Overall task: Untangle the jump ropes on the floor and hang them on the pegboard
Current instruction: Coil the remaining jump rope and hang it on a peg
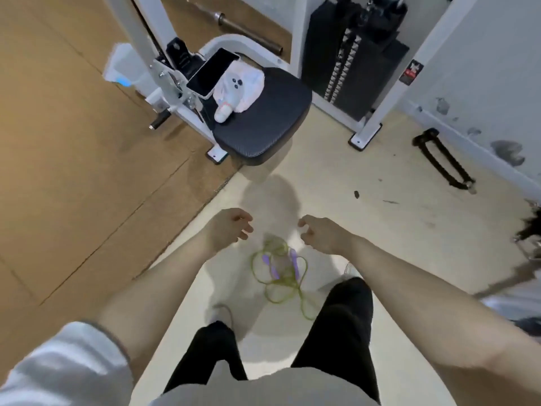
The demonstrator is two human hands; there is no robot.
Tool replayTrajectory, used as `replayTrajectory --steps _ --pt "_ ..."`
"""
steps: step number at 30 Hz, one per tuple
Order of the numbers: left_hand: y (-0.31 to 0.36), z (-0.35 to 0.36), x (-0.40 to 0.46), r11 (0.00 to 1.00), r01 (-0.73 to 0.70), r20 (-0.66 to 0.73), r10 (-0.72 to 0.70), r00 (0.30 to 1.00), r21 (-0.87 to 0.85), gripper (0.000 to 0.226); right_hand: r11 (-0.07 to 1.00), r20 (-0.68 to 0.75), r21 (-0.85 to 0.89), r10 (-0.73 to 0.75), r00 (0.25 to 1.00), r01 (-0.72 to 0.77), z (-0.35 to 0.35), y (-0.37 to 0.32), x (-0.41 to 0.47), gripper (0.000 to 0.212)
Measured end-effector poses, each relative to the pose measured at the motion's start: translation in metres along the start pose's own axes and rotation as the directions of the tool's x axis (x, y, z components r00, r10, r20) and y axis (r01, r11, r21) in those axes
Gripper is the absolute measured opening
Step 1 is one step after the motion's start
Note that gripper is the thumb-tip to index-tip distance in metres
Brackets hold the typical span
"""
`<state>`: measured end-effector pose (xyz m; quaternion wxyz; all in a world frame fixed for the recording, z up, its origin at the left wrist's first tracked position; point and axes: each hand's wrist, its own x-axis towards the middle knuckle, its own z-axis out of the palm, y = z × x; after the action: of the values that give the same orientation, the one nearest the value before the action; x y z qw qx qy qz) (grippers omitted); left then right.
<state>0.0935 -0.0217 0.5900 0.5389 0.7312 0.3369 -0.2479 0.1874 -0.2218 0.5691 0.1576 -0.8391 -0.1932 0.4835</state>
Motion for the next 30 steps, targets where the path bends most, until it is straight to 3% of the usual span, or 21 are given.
replayTrajectory --steps 6,11,15,18,23,25,27,30 --pt "-0.071 -0.014 -0.011 0.989 0.067 0.177 -0.09 0.98 0.131 0.018 0.968 -0.035 0.177 0.184 0.982 -0.175 0.119 -0.009 -0.027 0.019" --pt "-0.106 0.03 0.011 0.984 0.073 0.23 -0.11 0.967 0.16 0.02 0.924 -0.057 0.259 0.306 0.95 -0.282 0.185 0.042 -0.024 0.049" --pt "-0.163 0.085 0.069 0.987 0.086 0.216 -0.115 0.97 0.139 0.02 0.866 -0.061 0.348 0.404 0.913 -0.359 0.248 0.103 0.023 0.051" --pt "-0.226 0.134 0.137 0.979 0.084 0.186 -0.12 0.975 0.188 0.024 0.882 -0.029 0.304 0.388 0.921 -0.362 0.301 0.161 0.085 0.048" --pt "-0.347 0.201 0.268 0.905 0.017 0.163 -0.095 0.982 0.424 0.049 0.924 -0.041 0.14 0.365 0.93 -0.357 0.371 0.255 0.21 0.057" --pt "-0.377 0.22 0.318 0.81 -0.088 0.202 -0.038 0.979 0.579 0.05 0.922 -0.084 0.12 0.378 0.922 -0.367 0.39 0.288 0.261 0.055" --pt "-0.397 0.234 0.359 0.599 -0.181 0.224 0.004 0.975 0.78 0.052 0.919 -0.149 0.108 0.391 0.908 -0.378 0.402 0.313 0.305 0.044" --pt "-0.425 0.249 0.411 0.341 -0.233 0.168 0.21 0.963 0.911 0.048 0.958 -0.353 -0.07 0.236 0.905 -0.277 0.415 0.338 0.367 0.029"
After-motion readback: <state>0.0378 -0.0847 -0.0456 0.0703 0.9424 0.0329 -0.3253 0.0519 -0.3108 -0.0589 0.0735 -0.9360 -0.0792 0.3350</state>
